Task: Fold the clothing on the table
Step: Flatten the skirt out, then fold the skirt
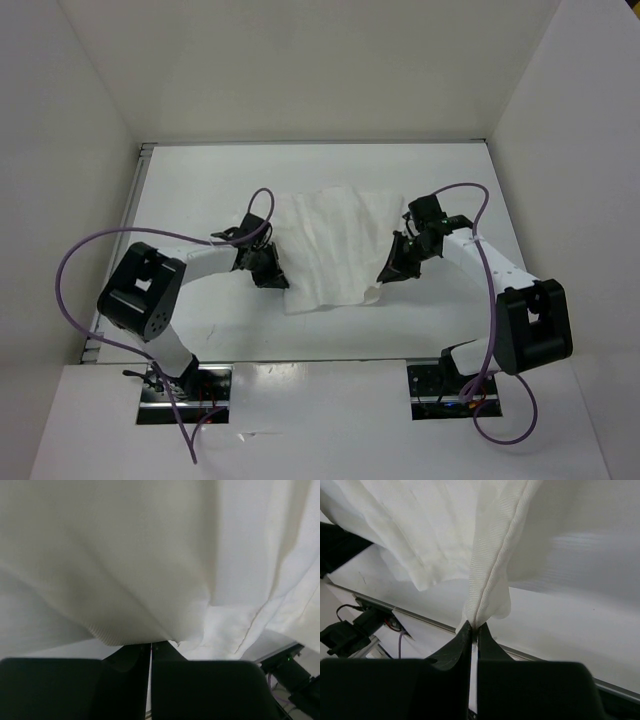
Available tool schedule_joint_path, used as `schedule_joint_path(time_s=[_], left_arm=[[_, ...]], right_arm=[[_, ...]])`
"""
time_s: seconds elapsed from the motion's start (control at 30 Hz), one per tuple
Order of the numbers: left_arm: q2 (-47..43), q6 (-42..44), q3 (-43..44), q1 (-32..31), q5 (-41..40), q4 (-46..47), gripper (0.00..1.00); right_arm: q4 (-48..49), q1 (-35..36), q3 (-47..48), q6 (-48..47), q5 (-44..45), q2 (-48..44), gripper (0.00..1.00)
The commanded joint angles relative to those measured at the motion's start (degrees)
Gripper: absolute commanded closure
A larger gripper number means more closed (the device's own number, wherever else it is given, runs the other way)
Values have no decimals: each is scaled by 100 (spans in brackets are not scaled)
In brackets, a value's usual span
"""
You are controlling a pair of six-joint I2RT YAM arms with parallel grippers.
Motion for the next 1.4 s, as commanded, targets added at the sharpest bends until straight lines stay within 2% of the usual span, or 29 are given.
schedule_joint_path(time_s=[0.0,0.23,0.4,0.5,0.53,0.57,0.6,0.73,0.8,0.87,0.93,0.97,1.03,1.23,1.37], left_arm=[[233,521,523,439,-695,-303,100],[339,1084,1693,1414,-1513,-885,100],[392,1207,1808,1627,-1513,-947,100],[445,1207,1607,1627,-1163,-894,99],[375,1207,1528,1627,-1110,-842,87],[296,1155,1336,1627,-1057,-789,45],[226,1094,1229,1627,-1056,-736,37],[-301,953,791,1627,-1056,-736,30],[-486,900,596,1627,-978,-675,30],[-697,900,306,1627,-837,-586,35],[-698,900,174,1627,-547,-411,45],[-698,900,86,1627,-425,-350,59],[-646,830,16,1557,-116,-148,68],[-189,829,86,1337,-63,-94,59],[-188,768,15,1215,86,64,55]], right_arm=[[215,-27,68,-55,-277,26,100],[268,-27,16,-55,-138,201,100],[268,-27,-46,-55,-23,385,100],[268,-27,-46,-55,-23,439,100],[268,-27,-46,-55,-23,491,100],[268,-27,-46,-55,-23,491,100],[268,-27,-46,-55,-23,491,100],[321,-27,-46,-55,-23,596,100],[321,-27,-46,-55,-23,597,100],[321,-27,-46,-55,-23,597,100],[321,-27,-46,-55,-23,650,100],[321,-27,-46,-55,-23,650,100],[321,-27,-46,-55,-23,650,100],[321,-27,-46,-55,-23,650,100],[321,-27,-46,-55,-23,650,100]])
